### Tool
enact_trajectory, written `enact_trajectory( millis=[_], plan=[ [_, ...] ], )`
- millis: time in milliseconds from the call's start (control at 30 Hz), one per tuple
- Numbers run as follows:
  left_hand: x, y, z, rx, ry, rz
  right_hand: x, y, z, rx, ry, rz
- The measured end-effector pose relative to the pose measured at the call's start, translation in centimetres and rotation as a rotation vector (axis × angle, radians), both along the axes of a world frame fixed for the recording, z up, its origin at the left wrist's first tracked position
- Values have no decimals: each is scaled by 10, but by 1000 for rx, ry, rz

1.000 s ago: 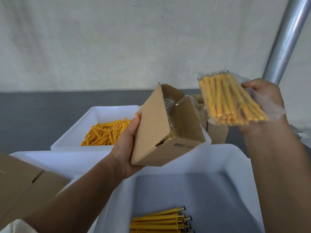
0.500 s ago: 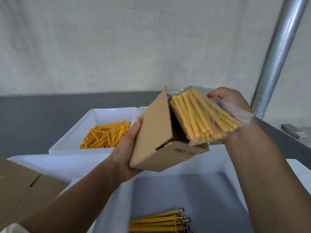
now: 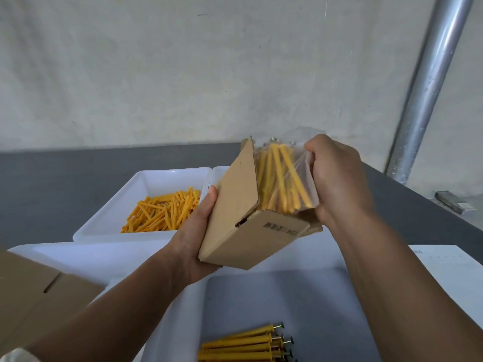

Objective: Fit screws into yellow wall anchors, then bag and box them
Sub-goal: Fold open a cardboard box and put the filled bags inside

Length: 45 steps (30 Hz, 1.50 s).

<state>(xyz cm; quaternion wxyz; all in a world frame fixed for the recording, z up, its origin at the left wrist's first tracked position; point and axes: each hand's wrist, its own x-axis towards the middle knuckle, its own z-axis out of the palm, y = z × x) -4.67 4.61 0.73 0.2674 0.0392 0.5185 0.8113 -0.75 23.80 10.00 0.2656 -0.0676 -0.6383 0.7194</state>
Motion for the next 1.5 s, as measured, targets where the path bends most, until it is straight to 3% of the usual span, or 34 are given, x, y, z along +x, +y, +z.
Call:
enact_trajectory(
  millis=[200,367,600,800,1067,1300,1500],
  plan=[
    [-3,0,-2,-4,-26,47,5,-4,0,321,-4,-7],
    [-3,0,-3,-23,-27,69,3,-7,-4,426,27,-12],
    [-1,1,-1,-12,-35,83,-1,-7,-11,804,-35,-71],
    [-2,2,-1,39,-42,79,1,-13,-12,870,-76,41],
    [-3,0,1,40,-56,53,-2,-30,-15,1053,-22,-17],
    [-1,0,2,-15,-59,103,-3,-34,-15,1135,-26,126],
    [-14,6,15,15,131,193,1,-40,-11,1173,-15,283]
  ],
)
